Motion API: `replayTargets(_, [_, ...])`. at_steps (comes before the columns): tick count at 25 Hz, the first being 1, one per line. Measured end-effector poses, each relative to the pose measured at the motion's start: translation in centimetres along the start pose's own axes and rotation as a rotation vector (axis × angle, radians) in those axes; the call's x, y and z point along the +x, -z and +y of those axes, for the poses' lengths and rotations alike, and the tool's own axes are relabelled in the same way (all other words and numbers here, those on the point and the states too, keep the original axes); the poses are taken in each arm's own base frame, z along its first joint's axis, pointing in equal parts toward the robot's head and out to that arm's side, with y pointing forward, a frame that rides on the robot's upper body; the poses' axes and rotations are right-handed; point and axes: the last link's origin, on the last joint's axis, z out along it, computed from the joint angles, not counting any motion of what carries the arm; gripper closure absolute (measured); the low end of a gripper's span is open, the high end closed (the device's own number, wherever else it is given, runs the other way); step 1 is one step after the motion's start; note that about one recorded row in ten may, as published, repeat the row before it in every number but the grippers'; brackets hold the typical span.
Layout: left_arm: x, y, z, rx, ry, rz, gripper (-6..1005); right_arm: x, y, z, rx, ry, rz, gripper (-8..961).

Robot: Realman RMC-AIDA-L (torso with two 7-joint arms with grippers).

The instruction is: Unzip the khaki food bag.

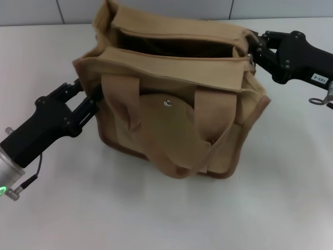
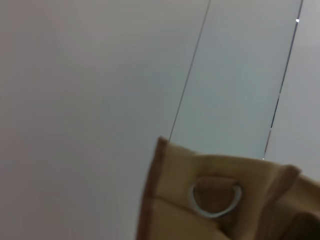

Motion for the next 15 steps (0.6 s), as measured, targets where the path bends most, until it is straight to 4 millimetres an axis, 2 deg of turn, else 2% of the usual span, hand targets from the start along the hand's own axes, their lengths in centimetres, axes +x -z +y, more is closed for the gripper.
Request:
replayTargets(4, [-0.1,1.3,0.1,0.012,0.010,0.007,596,-0.3,0.3,-0.3,0.018,-0.048,0.005,844])
replayTargets(6, [0.3,1.9,0.1,0.005,0.016,0.022,461,-0.2,0.7,-0.4,0.033,-0.080,-0.003,815])
replayTargets(9, [1.0,2.8,-0.1,-0.003,0.020,0.044,258,-0.5,1.7,-0.7,0.065,-0.120,-0.037,676])
replayTargets(11, [1.8,3.7,-0.6,-0.001,0.026,0.061,245,-0.9,2.6,-0.9,0.089,-0.143,-0.065,584])
replayTargets(15, [3.1,5.2,-1.6,0.006,0.057,0.077,220,-1.4,4.1,-1.2,0.115,-0.194,-0.099,511])
